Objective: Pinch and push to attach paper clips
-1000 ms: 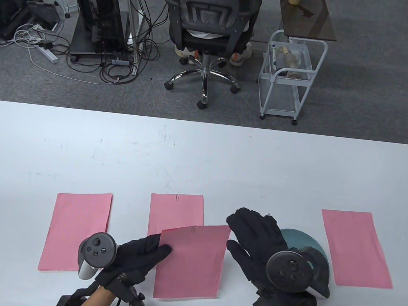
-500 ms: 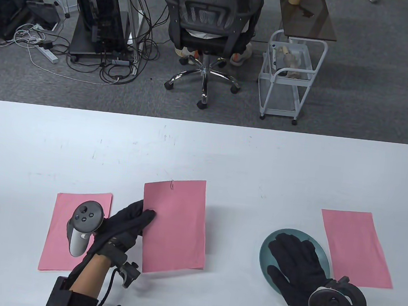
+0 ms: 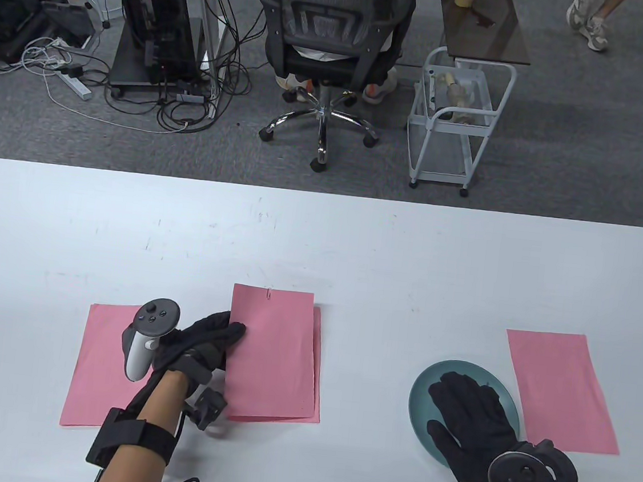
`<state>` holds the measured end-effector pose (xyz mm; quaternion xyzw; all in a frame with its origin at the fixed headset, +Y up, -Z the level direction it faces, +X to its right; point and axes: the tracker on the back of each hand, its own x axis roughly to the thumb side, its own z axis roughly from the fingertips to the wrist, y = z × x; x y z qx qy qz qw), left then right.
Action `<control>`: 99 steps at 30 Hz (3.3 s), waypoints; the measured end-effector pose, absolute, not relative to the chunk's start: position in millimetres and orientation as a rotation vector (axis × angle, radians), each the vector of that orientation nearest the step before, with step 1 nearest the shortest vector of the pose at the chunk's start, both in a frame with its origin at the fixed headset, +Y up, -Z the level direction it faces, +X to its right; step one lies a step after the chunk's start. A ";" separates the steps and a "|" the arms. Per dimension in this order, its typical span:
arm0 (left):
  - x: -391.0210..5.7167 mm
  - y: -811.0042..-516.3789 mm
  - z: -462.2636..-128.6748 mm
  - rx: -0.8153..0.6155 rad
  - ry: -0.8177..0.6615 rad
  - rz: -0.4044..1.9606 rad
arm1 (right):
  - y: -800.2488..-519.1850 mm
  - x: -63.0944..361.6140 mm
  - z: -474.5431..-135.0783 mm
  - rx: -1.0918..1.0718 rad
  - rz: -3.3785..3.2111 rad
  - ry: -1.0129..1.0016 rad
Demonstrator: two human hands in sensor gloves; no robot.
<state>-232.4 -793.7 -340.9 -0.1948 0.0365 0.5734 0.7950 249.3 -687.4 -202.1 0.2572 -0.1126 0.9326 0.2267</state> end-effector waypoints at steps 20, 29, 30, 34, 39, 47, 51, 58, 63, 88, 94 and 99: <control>-214.5 -796.1 -354.2 -0.495 0.104 1.051 | -687.6 250.5 -202.2 0.700 2.581 -0.259; -223.2 -769.8 -343.6 -0.339 0.129 0.839 | -688.4 249.9 -202.0 0.706 2.585 -0.232; -226.7 -762.8 -341.6 -0.315 0.123 0.802 | -688.6 249.5 -201.8 0.712 2.585 -0.226; -244.8 -728.7 -333.7 -0.234 0.095 0.717 | -689.7 247.7 -201.3 0.723 2.588 -0.211; -268.6 -685.2 -320.0 -0.109 0.141 0.429 | -689.9 247.0 -201.5 0.722 2.587 -0.200; -266.6 -710.4 -309.8 -0.230 0.277 -0.044 | -692.1 247.0 -201.6 0.705 2.595 -0.176; -261.2 -734.5 -312.6 -0.328 0.323 -0.135 | -694.0 248.4 -203.3 0.686 2.599 -0.157; -258.5 -749.3 -317.6 -0.377 0.347 -0.209 | -693.8 249.2 -204.9 0.677 2.601 -0.152; -260.2 -756.8 -321.5 -0.410 0.374 -0.251 | -693.9 249.0 -205.2 0.683 2.600 -0.151; -246.5 -757.7 -325.6 -0.324 0.274 -0.301 | -693.6 248.8 -204.2 0.691 2.605 -0.137; -246.8 -758.2 -328.2 -0.344 0.265 -0.272 | -693.4 248.8 -204.1 0.699 2.606 -0.134; -243.6 -758.2 -329.5 -0.411 0.286 -0.274 | -694.0 248.6 -203.8 0.697 2.608 -0.132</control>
